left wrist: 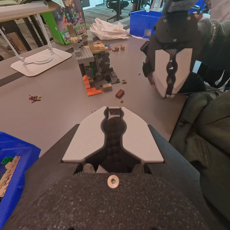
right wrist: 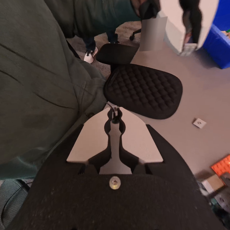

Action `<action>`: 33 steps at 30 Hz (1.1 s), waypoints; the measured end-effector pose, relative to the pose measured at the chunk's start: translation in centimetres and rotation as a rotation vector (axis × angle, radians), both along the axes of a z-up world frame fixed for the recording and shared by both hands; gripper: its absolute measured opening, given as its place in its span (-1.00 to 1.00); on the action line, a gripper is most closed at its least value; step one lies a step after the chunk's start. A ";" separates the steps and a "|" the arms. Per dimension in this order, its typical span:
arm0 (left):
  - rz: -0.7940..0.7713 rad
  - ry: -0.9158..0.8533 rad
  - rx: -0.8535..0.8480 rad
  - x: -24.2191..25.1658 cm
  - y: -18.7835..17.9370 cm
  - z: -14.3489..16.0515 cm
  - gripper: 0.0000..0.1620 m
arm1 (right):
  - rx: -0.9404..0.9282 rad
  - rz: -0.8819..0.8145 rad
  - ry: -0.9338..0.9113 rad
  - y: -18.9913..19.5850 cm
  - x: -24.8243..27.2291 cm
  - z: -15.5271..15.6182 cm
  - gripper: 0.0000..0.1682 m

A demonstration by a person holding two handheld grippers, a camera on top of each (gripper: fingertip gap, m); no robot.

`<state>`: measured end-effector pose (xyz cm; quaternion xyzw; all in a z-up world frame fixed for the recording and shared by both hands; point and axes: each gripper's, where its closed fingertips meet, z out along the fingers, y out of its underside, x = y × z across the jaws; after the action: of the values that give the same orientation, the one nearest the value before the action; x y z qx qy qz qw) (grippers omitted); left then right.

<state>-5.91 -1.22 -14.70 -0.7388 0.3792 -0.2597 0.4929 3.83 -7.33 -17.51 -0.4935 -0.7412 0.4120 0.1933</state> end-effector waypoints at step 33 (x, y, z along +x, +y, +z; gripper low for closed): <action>-0.094 -0.018 -0.032 4.4 -0.1 -1.1 -0.79 | -0.687 -0.244 0.424 8.5 7.8 6.0 -0.64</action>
<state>-1.46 -1.35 -15.79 -0.7256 0.4050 -0.2951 0.4716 11.68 1.15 -11.48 -0.5178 -0.4406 0.7017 0.2131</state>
